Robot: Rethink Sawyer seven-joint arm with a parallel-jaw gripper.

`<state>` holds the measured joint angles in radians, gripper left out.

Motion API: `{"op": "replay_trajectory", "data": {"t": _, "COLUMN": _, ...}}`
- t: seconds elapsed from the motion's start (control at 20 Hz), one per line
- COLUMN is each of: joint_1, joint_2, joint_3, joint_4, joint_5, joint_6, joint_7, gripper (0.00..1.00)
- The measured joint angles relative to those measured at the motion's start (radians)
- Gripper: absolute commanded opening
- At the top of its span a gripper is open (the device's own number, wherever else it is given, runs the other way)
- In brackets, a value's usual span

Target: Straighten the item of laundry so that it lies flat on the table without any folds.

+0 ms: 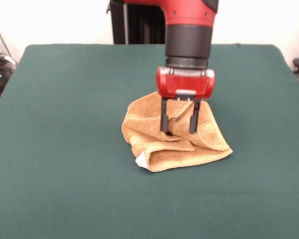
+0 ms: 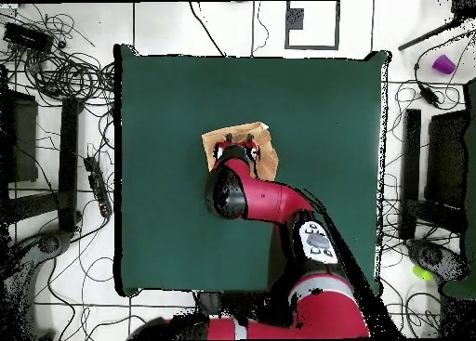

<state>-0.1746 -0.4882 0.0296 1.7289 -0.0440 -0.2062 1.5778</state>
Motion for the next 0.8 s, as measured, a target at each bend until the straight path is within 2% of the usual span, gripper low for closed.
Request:
{"op": "replay_trajectory", "data": {"t": 0.4, "joint_1": -0.032, "joint_2": -0.04, "joint_3": 0.036, "joint_4": 0.081, "joint_5": -0.021, "joint_6": 0.0, "joint_7": 0.0, "gripper": 1.0}}
{"op": "replay_trajectory", "data": {"t": 0.8, "joint_1": -0.064, "joint_2": 0.034, "joint_3": 0.037, "joint_4": 0.082, "joint_5": -0.104, "joint_6": -0.004, "joint_7": 0.0, "gripper": 1.0}}
